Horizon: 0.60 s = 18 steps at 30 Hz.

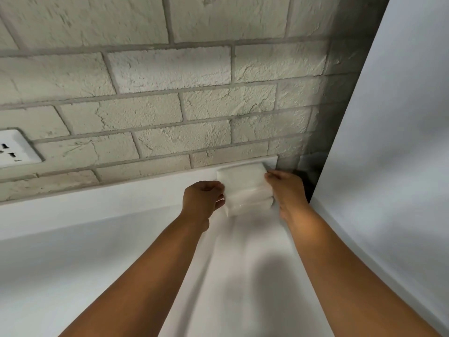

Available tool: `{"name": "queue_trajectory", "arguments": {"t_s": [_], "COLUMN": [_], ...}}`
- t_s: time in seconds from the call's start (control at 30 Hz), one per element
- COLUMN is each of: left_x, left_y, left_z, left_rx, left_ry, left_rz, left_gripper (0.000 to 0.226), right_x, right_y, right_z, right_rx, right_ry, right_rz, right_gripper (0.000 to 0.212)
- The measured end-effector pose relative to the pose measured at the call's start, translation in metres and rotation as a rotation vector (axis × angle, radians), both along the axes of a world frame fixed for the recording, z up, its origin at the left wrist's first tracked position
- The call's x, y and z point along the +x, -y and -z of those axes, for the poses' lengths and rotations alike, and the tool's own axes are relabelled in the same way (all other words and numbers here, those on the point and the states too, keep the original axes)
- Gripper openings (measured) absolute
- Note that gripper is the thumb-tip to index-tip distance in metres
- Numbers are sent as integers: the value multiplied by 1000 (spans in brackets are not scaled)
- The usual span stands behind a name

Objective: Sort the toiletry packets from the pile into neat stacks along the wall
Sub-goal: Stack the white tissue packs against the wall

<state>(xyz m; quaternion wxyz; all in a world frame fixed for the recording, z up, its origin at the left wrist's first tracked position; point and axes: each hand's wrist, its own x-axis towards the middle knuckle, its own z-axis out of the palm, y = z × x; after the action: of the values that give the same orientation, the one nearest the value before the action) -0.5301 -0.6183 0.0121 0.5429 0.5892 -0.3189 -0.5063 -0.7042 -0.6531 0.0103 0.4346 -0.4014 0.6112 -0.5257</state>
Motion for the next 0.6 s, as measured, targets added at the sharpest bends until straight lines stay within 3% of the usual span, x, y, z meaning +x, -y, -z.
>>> {"name": "queue_trajectory", "arguments": {"t_s": [0.37, 0.6], "left_x": [-8, 2], "left_y": [5, -6], "left_z": [-2, -17], "left_rx": [23, 48], "left_ry": [29, 230], "left_rz": [-18, -43], "left_gripper": [3, 26], "right_x": [-4, 2], "right_y": [5, -9], "right_z": [2, -19], "right_rx": [-6, -100], "right_ry": [-120, -454], "right_rz": [5, 27], "right_gripper": [19, 39]}}
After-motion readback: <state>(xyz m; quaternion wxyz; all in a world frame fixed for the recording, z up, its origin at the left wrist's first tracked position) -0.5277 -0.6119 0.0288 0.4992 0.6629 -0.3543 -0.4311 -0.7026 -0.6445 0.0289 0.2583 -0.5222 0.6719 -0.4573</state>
